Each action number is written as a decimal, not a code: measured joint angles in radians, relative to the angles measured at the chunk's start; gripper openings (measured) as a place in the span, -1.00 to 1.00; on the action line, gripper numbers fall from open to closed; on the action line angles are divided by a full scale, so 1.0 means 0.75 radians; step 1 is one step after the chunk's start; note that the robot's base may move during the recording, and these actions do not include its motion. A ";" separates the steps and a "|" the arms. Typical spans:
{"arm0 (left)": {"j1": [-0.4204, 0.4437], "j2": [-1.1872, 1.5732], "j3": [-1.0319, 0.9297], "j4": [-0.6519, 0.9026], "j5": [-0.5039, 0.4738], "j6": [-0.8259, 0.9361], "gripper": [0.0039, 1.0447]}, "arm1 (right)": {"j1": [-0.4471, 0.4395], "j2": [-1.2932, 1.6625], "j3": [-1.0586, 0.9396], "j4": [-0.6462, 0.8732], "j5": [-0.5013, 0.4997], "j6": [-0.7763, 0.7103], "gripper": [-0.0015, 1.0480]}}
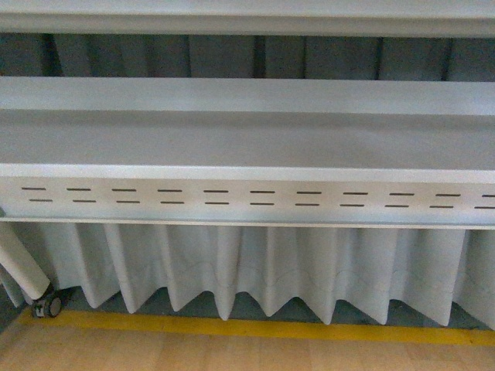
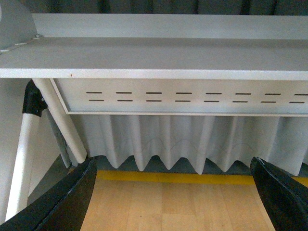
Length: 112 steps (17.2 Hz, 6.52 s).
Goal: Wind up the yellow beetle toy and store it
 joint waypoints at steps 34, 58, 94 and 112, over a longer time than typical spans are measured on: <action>0.000 0.000 0.000 0.000 0.000 0.000 0.88 | 0.000 0.000 0.000 0.000 0.001 0.000 0.87; 0.000 0.000 0.000 0.004 -0.001 -0.002 0.88 | 0.000 0.000 0.000 0.003 0.000 0.000 0.87; 0.000 0.000 0.000 0.002 0.000 -0.002 0.88 | 0.000 0.002 0.000 0.001 0.000 0.003 0.87; 0.000 0.000 0.000 0.002 0.000 -0.002 0.88 | -0.633 0.742 0.067 0.595 -0.614 0.151 0.87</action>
